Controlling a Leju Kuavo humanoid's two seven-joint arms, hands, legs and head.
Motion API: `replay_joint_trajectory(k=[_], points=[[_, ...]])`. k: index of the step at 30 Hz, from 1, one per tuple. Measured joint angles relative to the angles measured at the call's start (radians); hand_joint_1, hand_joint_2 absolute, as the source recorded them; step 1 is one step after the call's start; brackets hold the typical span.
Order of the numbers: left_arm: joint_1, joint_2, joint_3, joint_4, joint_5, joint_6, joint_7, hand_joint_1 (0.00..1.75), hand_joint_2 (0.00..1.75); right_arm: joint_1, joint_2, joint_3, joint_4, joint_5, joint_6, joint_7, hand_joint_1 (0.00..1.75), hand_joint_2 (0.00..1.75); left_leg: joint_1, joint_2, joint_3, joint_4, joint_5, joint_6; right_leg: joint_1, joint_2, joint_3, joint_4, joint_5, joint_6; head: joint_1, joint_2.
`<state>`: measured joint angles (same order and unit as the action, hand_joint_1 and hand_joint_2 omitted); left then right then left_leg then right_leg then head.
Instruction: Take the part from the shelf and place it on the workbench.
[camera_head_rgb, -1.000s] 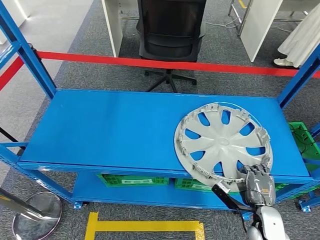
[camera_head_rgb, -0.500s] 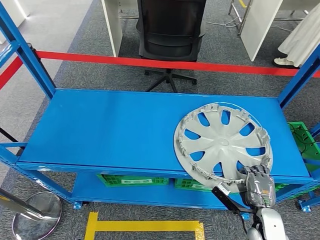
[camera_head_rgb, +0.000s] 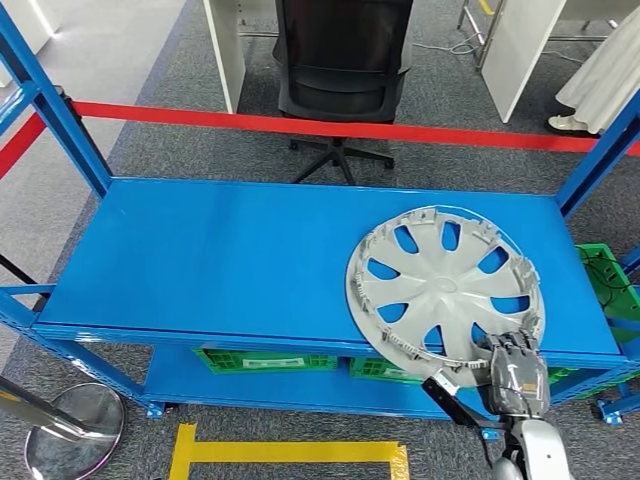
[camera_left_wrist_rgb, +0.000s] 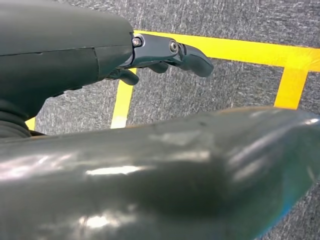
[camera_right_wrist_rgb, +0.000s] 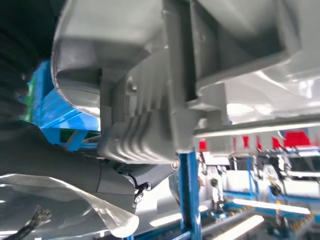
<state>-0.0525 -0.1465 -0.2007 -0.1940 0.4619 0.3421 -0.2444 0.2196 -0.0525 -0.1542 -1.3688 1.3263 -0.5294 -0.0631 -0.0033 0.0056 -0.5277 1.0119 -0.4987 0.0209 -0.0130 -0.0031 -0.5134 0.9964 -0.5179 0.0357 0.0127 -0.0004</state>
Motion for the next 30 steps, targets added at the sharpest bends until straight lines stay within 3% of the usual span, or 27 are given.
replay_joint_trajectory(k=[3, 5, 7, 10, 12, 18, 30], points=[[0.000, -0.001, 0.000, 0.000, -0.004, 0.011, -0.007, 0.00, 0.00, 0.020, 0.010, 0.022, -0.034, 0.013, -0.103, -0.057, 1.75, 1.75, 0.000, 0.000, -0.003, 0.000, 0.001, 0.000, 0.000, -0.001, 0.004, 0.001, 0.001, -0.001, 0.000, 0.000], [0.000, -0.002, -0.001, 0.000, -0.010, 0.021, -0.029, 0.00, 0.87, 0.037, 0.040, 0.024, -0.100, 0.024, -0.136, -0.147, 1.75, 1.75, 0.000, -0.001, -0.004, 0.001, 0.001, 0.000, 0.000, -0.001, 0.003, 0.001, 0.001, -0.001, 0.000, 0.000], [0.000, -0.003, -0.004, 0.000, -0.022, 0.032, -0.073, 0.00, 1.75, 0.045, 0.097, -0.004, -0.197, 0.013, -0.144, -0.308, 1.75, 1.75, 0.000, -0.001, -0.005, 0.000, 0.001, 0.000, 0.000, -0.002, 0.001, 0.002, 0.001, -0.001, 0.000, 0.000], [0.001, -0.006, -0.020, 0.000, -0.061, 0.066, -0.160, 0.00, 1.75, 0.056, 0.192, -0.094, -0.401, -0.029, -0.145, -0.555, 1.75, 1.75, 0.000, -0.003, -0.009, 0.000, 0.002, 0.000, 0.000, -0.005, -0.002, 0.003, 0.000, -0.002, -0.001, 0.000], [0.001, -0.007, -0.034, 0.000, -0.079, 0.075, -0.187, 0.00, 1.75, 0.061, 0.234, -0.141, -0.542, -0.048, -0.145, -0.612, 1.75, 1.75, 0.000, -0.005, -0.011, 0.000, 0.002, -0.001, 0.000, -0.006, -0.004, 0.004, -0.001, -0.003, -0.001, 0.000], [0.000, -0.006, -0.055, 0.000, -0.085, 0.053, -0.184, 0.00, 1.75, 0.058, 0.283, -0.192, -0.755, -0.045, -0.144, -0.626, 1.75, 1.75, -0.001, -0.004, -0.012, 0.000, 0.002, -0.001, -0.001, -0.005, -0.005, 0.004, -0.001, -0.003, 0.000, 0.000], [0.000, -0.006, -0.059, 0.000, -0.082, 0.038, -0.182, 0.00, 1.75, 0.054, 0.297, -0.205, -0.854, -0.015, -0.144, -0.626, 1.75, 1.75, -0.001, -0.004, -0.012, 0.000, 0.002, -0.001, 0.000, -0.005, -0.006, 0.004, -0.001, -0.003, 0.000, 0.000]])
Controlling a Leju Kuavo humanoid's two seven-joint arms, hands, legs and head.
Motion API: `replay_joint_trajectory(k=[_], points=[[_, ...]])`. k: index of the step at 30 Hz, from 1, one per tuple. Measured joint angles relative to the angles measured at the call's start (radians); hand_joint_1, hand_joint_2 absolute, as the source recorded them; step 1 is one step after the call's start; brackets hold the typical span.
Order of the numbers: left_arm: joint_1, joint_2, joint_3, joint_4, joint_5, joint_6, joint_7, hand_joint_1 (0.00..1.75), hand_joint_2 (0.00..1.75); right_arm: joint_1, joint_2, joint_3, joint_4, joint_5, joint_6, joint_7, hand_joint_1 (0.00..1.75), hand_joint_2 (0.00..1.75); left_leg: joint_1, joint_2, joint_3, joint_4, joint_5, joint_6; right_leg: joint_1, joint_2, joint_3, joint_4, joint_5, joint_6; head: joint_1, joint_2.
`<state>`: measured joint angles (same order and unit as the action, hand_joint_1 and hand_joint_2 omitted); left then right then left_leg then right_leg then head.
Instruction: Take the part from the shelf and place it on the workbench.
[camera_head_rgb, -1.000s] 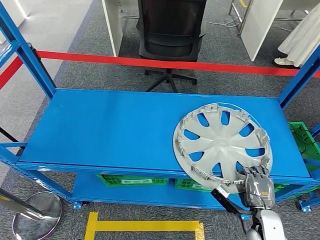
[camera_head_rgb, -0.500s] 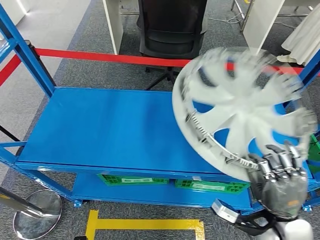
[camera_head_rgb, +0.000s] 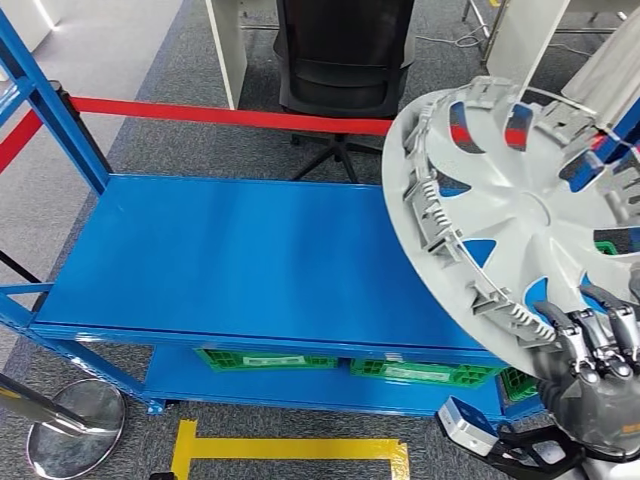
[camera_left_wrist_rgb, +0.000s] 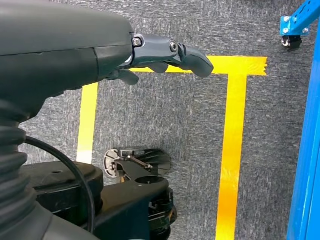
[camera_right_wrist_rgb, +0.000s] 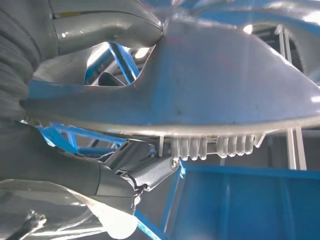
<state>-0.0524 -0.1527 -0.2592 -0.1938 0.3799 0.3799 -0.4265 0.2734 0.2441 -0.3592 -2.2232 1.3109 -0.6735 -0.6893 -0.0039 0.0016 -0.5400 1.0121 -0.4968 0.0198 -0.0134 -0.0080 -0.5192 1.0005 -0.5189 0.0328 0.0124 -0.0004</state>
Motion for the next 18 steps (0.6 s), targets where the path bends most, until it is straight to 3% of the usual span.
replay_joint_trajectory(k=[18], points=[[-0.001, 0.000, 0.000, 0.000, 0.006, -0.022, 0.002, 0.00, 1.75, -0.017, 0.000, 0.020, -0.040, 0.012, 0.000, -0.002, 1.75, 1.75, 0.000, 0.000, 0.000, 0.000, 0.000, 0.000, 0.000, 0.000, 0.000, 0.000, 0.000, 0.000, 0.000, 0.000]])
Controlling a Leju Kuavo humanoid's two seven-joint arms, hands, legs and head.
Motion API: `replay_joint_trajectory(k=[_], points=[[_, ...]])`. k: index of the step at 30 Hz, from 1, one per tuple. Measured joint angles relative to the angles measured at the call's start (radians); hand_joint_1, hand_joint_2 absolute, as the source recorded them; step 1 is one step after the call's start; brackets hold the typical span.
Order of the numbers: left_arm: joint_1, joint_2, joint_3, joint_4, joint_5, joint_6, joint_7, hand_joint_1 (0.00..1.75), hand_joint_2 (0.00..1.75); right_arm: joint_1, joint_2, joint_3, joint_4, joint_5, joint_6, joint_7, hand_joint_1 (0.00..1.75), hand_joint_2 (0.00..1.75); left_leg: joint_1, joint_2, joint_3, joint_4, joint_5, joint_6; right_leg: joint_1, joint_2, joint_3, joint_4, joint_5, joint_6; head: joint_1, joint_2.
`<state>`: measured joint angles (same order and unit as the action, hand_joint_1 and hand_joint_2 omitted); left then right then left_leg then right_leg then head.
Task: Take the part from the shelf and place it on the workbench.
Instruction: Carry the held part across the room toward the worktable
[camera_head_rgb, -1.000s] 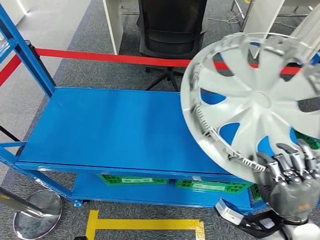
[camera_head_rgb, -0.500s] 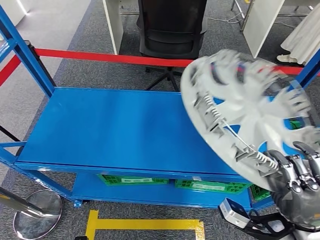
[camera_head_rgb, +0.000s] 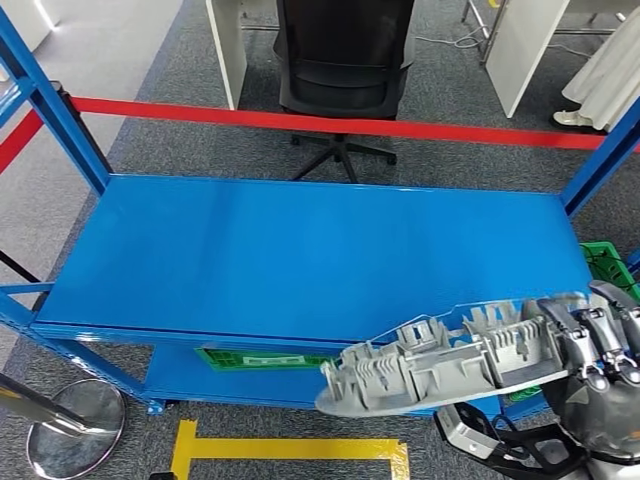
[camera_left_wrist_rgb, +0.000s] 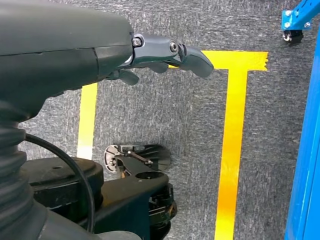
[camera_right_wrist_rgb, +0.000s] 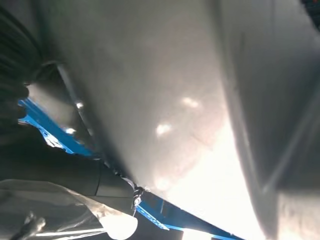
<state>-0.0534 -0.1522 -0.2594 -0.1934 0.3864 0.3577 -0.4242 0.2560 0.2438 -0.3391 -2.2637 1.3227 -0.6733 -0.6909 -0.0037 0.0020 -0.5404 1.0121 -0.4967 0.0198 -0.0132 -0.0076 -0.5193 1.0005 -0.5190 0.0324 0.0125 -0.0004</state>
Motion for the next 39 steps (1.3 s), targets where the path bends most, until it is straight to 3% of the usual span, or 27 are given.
replay_joint_trajectory(k=[39], points=[[-0.001, -0.002, 0.002, 0.005, 0.012, 0.010, 0.009, 0.00, 1.75, 0.008, 0.002, 0.042, 0.038, 0.008, 0.002, 0.001, 1.75, 1.75, 0.000, 0.000, 0.000, 0.000, 0.000, 0.000, 0.000, 0.000, 0.000, 0.000, 0.000, 0.000, 0.000, 0.000]])
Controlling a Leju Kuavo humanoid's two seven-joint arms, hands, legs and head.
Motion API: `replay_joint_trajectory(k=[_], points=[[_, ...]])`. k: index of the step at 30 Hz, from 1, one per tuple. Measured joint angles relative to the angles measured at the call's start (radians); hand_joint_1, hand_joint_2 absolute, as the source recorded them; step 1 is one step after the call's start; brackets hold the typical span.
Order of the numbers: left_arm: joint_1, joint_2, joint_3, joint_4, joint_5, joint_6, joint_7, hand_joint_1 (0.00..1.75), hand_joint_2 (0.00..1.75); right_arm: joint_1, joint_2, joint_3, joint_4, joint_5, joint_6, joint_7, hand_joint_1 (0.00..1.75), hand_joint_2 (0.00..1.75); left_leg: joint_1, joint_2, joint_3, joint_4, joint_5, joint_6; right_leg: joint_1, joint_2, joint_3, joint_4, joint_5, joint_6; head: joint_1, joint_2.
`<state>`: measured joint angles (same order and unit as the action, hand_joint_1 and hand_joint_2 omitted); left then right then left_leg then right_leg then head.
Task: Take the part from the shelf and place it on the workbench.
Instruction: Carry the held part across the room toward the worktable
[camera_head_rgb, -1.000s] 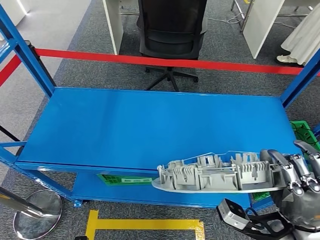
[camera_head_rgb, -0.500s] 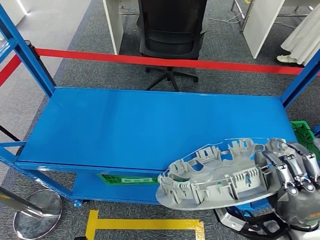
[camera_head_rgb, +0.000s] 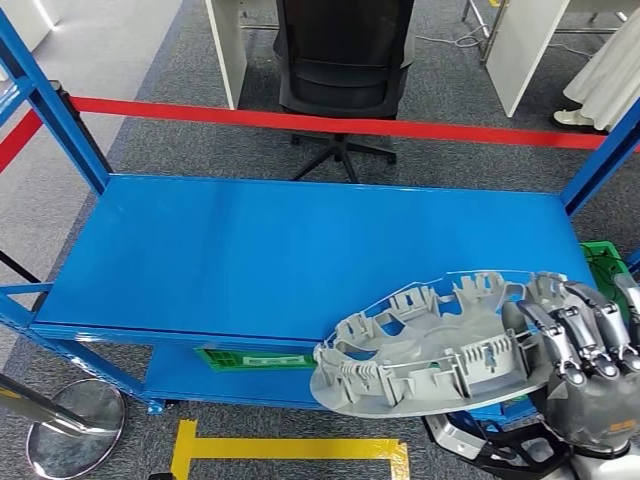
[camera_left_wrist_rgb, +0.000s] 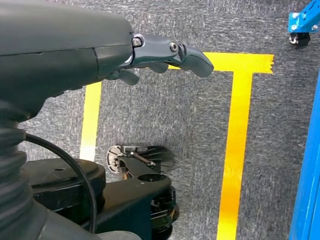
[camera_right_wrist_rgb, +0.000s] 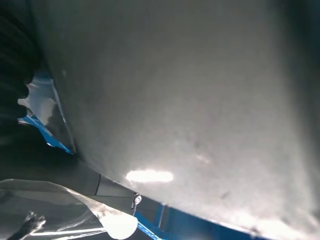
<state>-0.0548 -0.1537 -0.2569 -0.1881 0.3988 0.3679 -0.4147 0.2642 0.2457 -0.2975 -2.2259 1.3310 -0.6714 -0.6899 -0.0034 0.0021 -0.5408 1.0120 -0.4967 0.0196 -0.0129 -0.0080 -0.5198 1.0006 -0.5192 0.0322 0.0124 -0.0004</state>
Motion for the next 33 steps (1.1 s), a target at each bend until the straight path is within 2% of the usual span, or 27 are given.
replay_joint_trajectory(k=[12, 15, 17, 18, 19, 21, 22, 23, 24, 25, 26, 28, 29, 30, 32, 33], points=[[0.000, -0.008, 0.002, 0.000, 0.010, 0.018, -0.012, 0.00, 1.75, 0.002, -0.001, 0.055, -0.047, 0.023, 0.000, 0.000, 1.75, 1.75, -0.005, 0.000, -0.001, 0.005, -0.002, 0.003, -0.004, -0.001, 0.000, -0.002, 0.001, 0.002, 0.000, 0.000], [0.000, -0.008, 0.002, 0.000, 0.010, 0.015, -0.013, 0.00, 1.75, 0.002, -0.002, 0.075, -0.067, 0.030, 0.000, 0.000, 1.75, 1.75, -0.008, 0.000, -0.001, 0.006, -0.003, 0.008, -0.008, -0.001, 0.001, -0.003, 0.004, 0.007, 0.000, 0.000], [0.000, -0.009, 0.002, 0.000, 0.010, 0.012, -0.013, 0.00, 1.75, 0.003, -0.003, 0.085, -0.077, 0.032, 0.000, 0.000, 1.75, 1.75, -0.007, 0.001, 0.001, -0.004, 0.006, 0.016, -0.008, 0.000, -0.001, -0.002, 0.002, 0.014, 0.000, 0.000], [-0.001, -0.010, 0.003, 0.000, 0.010, 0.010, -0.013, 0.00, 1.75, 0.003, -0.003, 0.088, -0.081, 0.032, 0.000, 0.000, 1.75, 1.75, -0.004, 0.002, 0.003, -0.012, 0.013, 0.022, -0.008, 0.001, -0.007, 0.010, -0.012, 0.016, 0.001, 0.000], [-0.002, -0.012, 0.003, 0.000, 0.010, 0.009, -0.013, 0.00, 1.75, 0.003, -0.004, 0.090, -0.084, 0.031, 0.000, 0.000, 1.75, 1.75, -0.002, 0.003, 0.004, -0.020, 0.019, 0.027, -0.007, 0.003, -0.021, 0.042, -0.038, 0.017, 0.002, 0.000], [-0.002, -0.014, 0.003, 0.000, 0.010, 0.007, -0.014, 0.00, 1.75, 0.004, -0.006, 0.093, -0.086, 0.028, 0.000, 0.000, 1.75, 1.75, -0.001, 0.005, 0.002, -0.023, 0.025, 0.032, -0.007, 0.005, -0.073, 0.162, -0.107, 0.018, 0.005, 0.000], [-0.002, -0.015, 0.003, 0.000, 0.010, 0.006, -0.014, 0.00, 1.75, 0.005, -0.007, 0.094, -0.087, 0.026, 0.000, 0.000, 1.75, 1.75, -0.001, 0.005, 0.000, -0.022, 0.026, 0.032, -0.007, 0.005, -0.100, 0.225, -0.129, 0.019, 0.005, 0.000], [-0.002, -0.015, 0.003, 0.000, 0.010, 0.005, -0.014, 0.00, 1.75, 0.007, -0.007, 0.095, -0.087, 0.024, 0.000, 0.000, 1.75, 1.75, -0.001, 0.005, -0.001, -0.022, 0.027, 0.031, -0.008, 0.005, -0.118, 0.266, -0.134, 0.021, 0.005, 0.000], [-0.002, -0.016, 0.003, 0.000, 0.010, 0.005, -0.014, 0.00, 1.75, 0.007, -0.008, 0.095, -0.087, 0.022, 0.000, 0.000, 1.75, 1.75, 0.000, 0.005, -0.002, -0.020, 0.027, 0.030, -0.010, 0.005, -0.119, 0.271, -0.119, 0.023, 0.005, 0.000], [-0.002, -0.016, 0.003, 0.000, 0.010, 0.004, -0.014, 0.00, 1.75, 0.008, -0.008, 0.095, -0.087, 0.021, 0.000, 0.000, 1.75, 1.75, 0.002, 0.004, -0.003, -0.018, 0.027, 0.028, -0.012, 0.005, -0.104, 0.239, -0.088, 0.025, 0.005, 0.000], [-0.002, -0.017, 0.003, 0.000, 0.010, 0.003, -0.014, 0.00, 1.75, 0.008, -0.008, 0.096, -0.087, 0.021, 0.000, 0.000, 1.75, 1.75, 0.004, 0.004, -0.004, -0.013, 0.026, 0.024, -0.016, 0.004, -0.075, 0.178, -0.050, 0.027, 0.005, 0.000], [-0.003, -0.018, 0.003, 0.000, 0.010, 0.003, -0.014, 0.00, 1.75, 0.008, -0.009, 0.097, -0.087, 0.020, 0.000, 0.000, 1.75, 1.75, 0.004, 0.002, -0.012, 0.001, 0.023, 0.011, -0.017, 0.007, -0.017, 0.071, -0.007, 0.031, 0.006, 0.000], [-0.003, -0.018, 0.003, 0.000, 0.010, 0.003, -0.014, 0.00, 1.75, 0.008, -0.009, 0.097, -0.088, 0.020, 0.000, 0.000, 1.75, 1.75, 0.003, 0.001, -0.018, 0.010, 0.022, 0.003, -0.017, 0.010, -0.003, 0.043, -0.003, 0.030, 0.007, 0.000], [-0.004, -0.018, 0.003, 0.000, 0.010, 0.003, -0.014, 0.00, 1.75, 0.009, -0.009, 0.098, -0.089, 0.019, 0.000, 0.000, 1.75, 1.75, 0.001, 0.000, -0.025, 0.016, 0.024, -0.004, -0.014, 0.013, -0.002, 0.039, -0.008, 0.027, 0.008, 0.000], [-0.004, -0.018, 0.003, 0.000, 0.010, 0.003, -0.014, 0.00, 1.75, 0.010, -0.009, 0.101, -0.089, 0.016, 0.000, -0.001, 1.75, 1.75, 0.002, -0.001, -0.034, 0.024, 0.027, -0.015, -0.015, 0.014, -0.016, 0.039, -0.006, 0.013, 0.008, 0.000], [-0.003, -0.018, 0.003, 0.000, 0.010, 0.003, -0.014, 0.00, 1.75, 0.011, -0.009, 0.102, -0.089, 0.013, 0.000, -0.001, 1.75, 1.75, 0.003, -0.001, -0.041, 0.033, 0.015, -0.021, -0.016, 0.012, -0.024, 0.039, -0.003, 0.003, 0.007, 0.000]])
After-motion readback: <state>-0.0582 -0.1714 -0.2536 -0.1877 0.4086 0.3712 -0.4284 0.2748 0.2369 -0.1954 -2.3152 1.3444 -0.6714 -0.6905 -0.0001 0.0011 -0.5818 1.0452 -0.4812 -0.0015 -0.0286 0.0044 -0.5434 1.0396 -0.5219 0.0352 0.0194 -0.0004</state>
